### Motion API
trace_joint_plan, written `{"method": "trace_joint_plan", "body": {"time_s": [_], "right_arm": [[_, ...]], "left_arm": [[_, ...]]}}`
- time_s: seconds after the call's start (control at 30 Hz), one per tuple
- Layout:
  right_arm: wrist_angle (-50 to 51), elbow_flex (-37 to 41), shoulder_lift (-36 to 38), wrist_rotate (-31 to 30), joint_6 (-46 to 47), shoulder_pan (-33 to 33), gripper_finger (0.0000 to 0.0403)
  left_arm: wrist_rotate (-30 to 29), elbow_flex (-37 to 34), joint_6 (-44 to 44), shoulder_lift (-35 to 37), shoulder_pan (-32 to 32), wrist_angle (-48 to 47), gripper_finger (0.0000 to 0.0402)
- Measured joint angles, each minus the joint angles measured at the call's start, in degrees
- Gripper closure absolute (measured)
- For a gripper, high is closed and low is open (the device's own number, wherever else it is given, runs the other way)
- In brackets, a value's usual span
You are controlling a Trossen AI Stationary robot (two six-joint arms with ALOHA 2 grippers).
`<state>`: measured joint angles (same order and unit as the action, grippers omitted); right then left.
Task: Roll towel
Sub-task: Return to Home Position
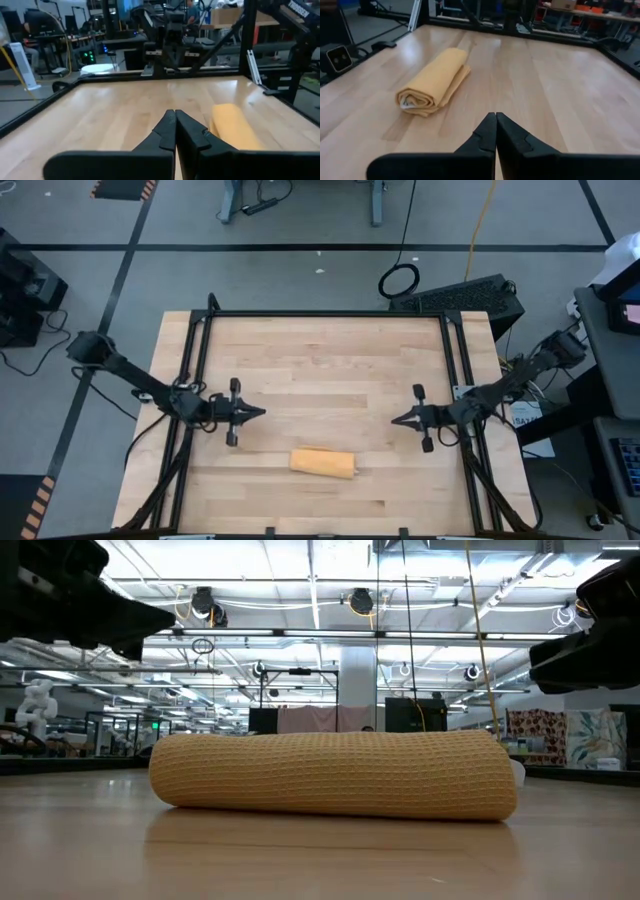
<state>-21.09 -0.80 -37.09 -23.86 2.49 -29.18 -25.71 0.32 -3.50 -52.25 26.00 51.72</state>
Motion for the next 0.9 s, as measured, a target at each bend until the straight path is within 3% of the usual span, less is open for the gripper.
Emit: {"method": "trace_joint_plan", "body": {"time_s": [0.43,0.77,0.9], "right_arm": [[11.23,0.00,15.89,-0.13,-0.97,-0.16,0.0403],[17.05,0.00,27.34,0.20,-3.56,-0.20,0.0403],[16.79,0.00,31.28,0.54,-7.80,-0.06,0.0403]], "left_arm": [[-0.04,0.00,5.11,27.60,-0.26,-31.27,0.0399],[-0.82,0.00,6.19,42.10,-0.26,-47.20,0.0400],[0.21,0.00,4.86,46.13,-0.28,-47.56,0.0400]]}}
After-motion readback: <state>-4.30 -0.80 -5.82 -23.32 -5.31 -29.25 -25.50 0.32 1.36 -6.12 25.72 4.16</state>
